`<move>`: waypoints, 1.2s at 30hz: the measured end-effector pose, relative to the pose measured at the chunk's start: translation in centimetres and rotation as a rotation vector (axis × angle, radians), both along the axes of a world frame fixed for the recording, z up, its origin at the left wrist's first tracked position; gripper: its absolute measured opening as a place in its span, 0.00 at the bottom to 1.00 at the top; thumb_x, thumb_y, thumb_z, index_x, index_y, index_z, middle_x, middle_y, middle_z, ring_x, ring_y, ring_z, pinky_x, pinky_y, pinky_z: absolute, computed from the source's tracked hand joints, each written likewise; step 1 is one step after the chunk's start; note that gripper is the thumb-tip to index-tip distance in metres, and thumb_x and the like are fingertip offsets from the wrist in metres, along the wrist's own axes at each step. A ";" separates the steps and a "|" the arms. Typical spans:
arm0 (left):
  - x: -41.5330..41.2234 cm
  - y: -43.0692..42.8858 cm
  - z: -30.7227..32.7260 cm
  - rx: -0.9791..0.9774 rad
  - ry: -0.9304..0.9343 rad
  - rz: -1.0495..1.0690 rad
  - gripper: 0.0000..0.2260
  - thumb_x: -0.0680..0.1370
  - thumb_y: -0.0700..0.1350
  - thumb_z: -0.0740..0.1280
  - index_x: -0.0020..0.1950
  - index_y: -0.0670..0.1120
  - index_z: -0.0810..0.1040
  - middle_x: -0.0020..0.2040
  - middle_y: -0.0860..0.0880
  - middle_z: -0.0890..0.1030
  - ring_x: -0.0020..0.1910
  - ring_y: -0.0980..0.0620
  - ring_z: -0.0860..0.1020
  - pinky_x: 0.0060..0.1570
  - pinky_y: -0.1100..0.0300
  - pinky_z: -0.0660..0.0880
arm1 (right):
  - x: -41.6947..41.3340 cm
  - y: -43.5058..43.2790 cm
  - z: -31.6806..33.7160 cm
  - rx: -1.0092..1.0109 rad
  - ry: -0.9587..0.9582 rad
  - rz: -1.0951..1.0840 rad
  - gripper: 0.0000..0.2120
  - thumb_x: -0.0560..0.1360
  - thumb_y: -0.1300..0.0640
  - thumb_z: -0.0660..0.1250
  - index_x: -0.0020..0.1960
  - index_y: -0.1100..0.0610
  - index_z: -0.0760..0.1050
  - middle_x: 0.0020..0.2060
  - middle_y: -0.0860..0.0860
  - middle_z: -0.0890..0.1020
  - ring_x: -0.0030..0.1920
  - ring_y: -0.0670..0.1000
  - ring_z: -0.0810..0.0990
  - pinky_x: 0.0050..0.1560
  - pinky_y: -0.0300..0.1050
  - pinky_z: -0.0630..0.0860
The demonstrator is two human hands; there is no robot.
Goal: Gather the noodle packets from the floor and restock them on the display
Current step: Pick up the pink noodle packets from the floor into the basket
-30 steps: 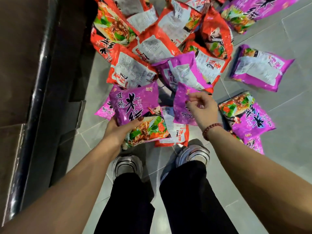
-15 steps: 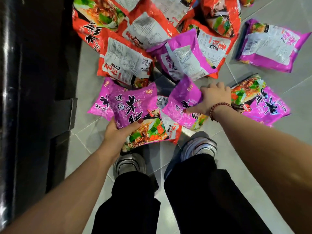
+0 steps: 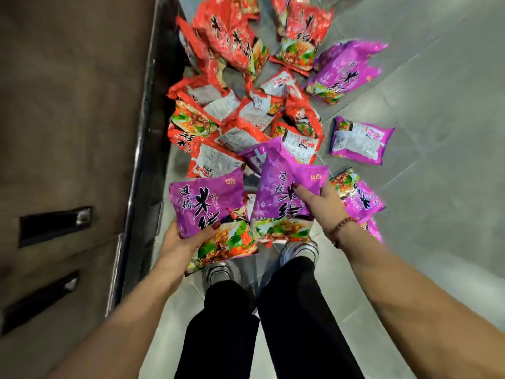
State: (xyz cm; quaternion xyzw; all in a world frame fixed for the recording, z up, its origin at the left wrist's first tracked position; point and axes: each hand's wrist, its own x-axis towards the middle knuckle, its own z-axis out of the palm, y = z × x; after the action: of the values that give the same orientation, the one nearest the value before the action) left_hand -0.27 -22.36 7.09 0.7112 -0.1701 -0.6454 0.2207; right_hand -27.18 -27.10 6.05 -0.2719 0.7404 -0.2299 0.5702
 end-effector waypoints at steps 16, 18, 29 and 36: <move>2.4 3.4 33.7 -0.137 0.020 0.156 0.28 0.63 0.40 0.79 0.61 0.45 0.75 0.49 0.40 0.85 0.44 0.41 0.83 0.45 0.51 0.82 | 2.6 0.8 32.1 0.028 -0.597 0.270 0.68 0.46 0.48 0.86 0.78 0.50 0.53 0.72 0.54 0.68 0.70 0.55 0.69 0.71 0.60 0.65; 1.5 5.8 36.0 -0.174 -0.030 0.239 0.21 0.70 0.36 0.76 0.60 0.46 0.75 0.48 0.42 0.85 0.43 0.43 0.84 0.45 0.52 0.82 | 2.6 1.4 34.1 -0.002 -0.614 0.355 0.68 0.46 0.50 0.86 0.78 0.51 0.52 0.74 0.54 0.65 0.73 0.55 0.65 0.70 0.60 0.67; -6.0 23.3 43.8 -0.373 0.030 0.742 0.37 0.54 0.43 0.78 0.62 0.50 0.72 0.51 0.46 0.85 0.47 0.46 0.84 0.43 0.54 0.82 | 4.6 5.8 41.3 -0.062 -0.593 0.852 0.31 0.70 0.75 0.67 0.71 0.60 0.66 0.59 0.59 0.80 0.50 0.52 0.84 0.47 0.45 0.82; -8.5 37.4 45.7 -0.431 -0.224 1.117 0.53 0.43 0.57 0.84 0.65 0.50 0.70 0.51 0.49 0.85 0.47 0.49 0.84 0.42 0.57 0.80 | 11.6 15.3 44.4 0.025 -0.662 1.235 0.25 0.70 0.73 0.68 0.62 0.52 0.72 0.52 0.53 0.84 0.51 0.54 0.84 0.45 0.45 0.81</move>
State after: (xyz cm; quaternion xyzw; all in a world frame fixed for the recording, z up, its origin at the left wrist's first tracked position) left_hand -8.72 15.04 52.81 0.6955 0.0798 -0.3043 0.6460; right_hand -15.55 -11.76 50.44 -0.5519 0.2406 0.0741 0.7950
